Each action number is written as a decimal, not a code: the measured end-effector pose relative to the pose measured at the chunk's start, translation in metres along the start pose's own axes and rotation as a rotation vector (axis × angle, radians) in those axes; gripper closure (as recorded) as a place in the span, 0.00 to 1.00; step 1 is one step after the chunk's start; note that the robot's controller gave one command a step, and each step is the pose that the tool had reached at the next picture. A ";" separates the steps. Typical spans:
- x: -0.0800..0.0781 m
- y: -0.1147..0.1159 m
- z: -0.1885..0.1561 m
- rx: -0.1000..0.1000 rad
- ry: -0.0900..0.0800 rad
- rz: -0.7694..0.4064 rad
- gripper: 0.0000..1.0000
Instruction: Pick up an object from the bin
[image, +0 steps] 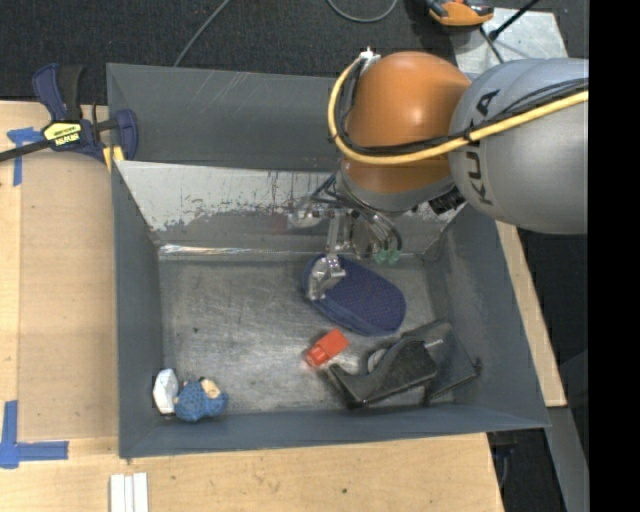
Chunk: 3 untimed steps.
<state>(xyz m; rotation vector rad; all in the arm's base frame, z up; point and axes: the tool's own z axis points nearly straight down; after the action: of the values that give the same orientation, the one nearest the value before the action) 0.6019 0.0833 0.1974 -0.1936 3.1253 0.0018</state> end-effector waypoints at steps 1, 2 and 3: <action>0.004 -0.055 0.060 0.001 0.012 -0.187 0.00; -0.006 -0.114 0.123 -0.007 0.005 -0.083 0.00; -0.006 -0.112 0.120 -0.005 0.007 -0.089 1.00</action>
Offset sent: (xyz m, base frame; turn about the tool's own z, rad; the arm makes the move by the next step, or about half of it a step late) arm 0.0038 -0.0523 -0.0588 -0.1910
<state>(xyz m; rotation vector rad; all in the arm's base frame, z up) 0.6234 -0.0273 0.0777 -0.3327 3.1209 0.0081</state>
